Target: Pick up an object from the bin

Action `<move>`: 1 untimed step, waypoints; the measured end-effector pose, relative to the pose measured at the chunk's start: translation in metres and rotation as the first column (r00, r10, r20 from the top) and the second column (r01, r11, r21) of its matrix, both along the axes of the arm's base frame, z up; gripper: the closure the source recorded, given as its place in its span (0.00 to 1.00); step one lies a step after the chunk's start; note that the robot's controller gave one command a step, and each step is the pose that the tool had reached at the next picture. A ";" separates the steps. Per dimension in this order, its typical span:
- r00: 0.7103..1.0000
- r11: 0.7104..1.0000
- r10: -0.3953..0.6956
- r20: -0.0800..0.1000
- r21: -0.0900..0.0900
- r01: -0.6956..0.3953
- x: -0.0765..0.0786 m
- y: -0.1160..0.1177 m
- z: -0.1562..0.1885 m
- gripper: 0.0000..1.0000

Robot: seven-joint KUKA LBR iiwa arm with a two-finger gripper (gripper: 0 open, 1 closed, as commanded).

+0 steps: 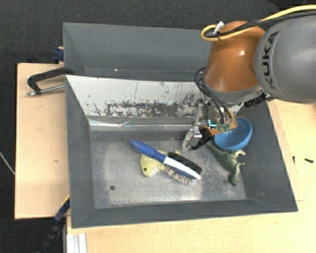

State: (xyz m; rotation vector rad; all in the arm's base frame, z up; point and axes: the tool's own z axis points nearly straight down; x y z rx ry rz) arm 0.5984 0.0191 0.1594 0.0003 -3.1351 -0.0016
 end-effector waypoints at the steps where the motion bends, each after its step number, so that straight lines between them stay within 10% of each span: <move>1: 0.997 0.997 -0.072 0.015 0.000 0.072 -0.021 0.026 -0.075 0.00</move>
Offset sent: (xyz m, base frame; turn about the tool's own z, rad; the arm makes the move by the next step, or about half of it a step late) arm -0.0263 0.0288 -0.0894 0.0722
